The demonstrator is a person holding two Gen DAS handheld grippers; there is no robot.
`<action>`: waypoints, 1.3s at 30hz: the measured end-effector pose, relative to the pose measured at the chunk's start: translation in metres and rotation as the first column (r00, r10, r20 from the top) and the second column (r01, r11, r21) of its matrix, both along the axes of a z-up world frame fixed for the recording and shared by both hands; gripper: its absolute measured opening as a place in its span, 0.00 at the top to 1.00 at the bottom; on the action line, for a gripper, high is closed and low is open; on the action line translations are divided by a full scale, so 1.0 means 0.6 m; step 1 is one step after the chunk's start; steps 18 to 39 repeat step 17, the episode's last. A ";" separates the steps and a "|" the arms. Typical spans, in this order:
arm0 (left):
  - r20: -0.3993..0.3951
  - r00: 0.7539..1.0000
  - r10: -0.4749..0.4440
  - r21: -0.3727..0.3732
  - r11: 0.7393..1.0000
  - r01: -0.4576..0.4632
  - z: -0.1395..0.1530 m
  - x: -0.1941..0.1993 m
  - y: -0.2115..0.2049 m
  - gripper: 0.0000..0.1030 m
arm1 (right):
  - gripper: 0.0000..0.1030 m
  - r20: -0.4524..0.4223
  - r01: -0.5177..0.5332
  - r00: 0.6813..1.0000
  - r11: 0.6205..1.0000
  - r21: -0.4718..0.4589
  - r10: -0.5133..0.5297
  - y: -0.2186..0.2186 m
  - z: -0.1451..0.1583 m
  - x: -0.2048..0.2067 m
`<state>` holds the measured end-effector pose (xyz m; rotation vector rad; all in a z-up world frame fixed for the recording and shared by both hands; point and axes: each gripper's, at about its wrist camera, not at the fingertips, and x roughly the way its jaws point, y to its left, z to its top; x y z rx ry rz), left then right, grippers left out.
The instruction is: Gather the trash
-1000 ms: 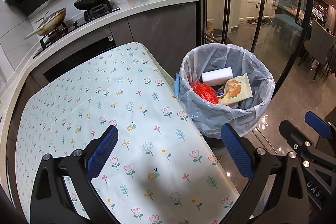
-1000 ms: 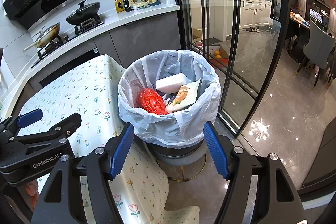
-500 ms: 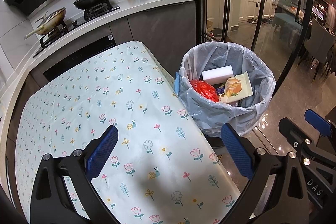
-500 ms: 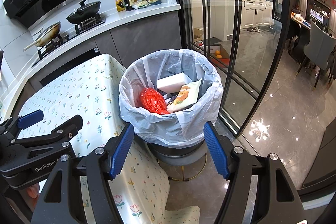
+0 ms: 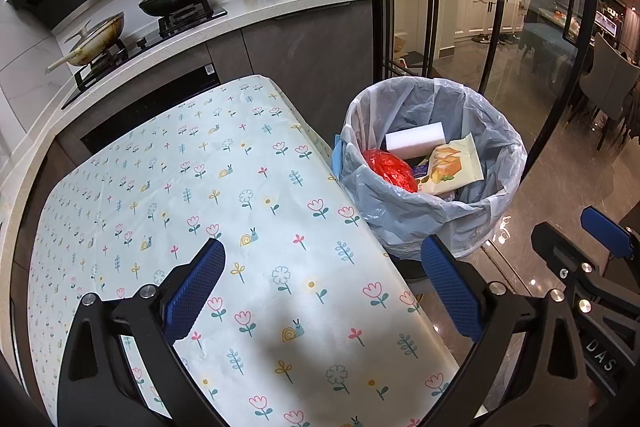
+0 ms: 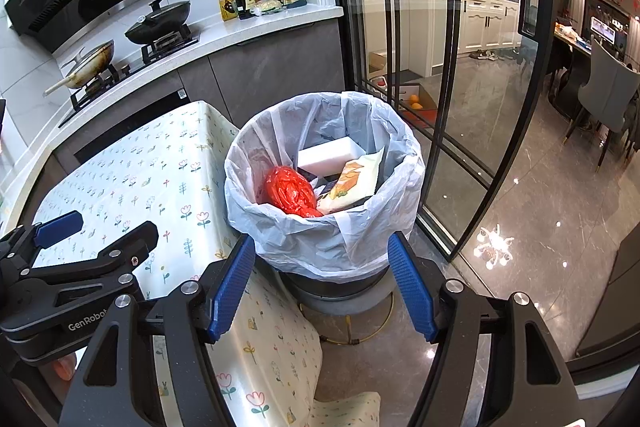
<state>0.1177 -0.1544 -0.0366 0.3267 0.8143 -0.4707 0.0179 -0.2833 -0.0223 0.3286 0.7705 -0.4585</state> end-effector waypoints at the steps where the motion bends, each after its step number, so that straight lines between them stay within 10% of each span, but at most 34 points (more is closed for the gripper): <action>1: -0.006 1.000 0.001 0.002 1.000 -0.001 -0.002 0.002 0.000 0.09 | 0.36 -0.001 0.000 1.000 1.000 -0.001 0.000 0.000 -0.002 0.000; 16: -0.010 1.000 0.000 0.018 1.000 0.000 -0.011 0.012 0.001 0.09 | 0.18 -0.013 0.005 1.000 1.000 -0.022 -0.006 -0.007 -0.012 0.006; 39: -0.014 1.000 0.000 0.018 1.000 0.000 -0.012 0.013 0.001 0.09 | 0.18 -0.016 0.007 1.000 1.000 -0.025 -0.007 -0.007 -0.013 0.007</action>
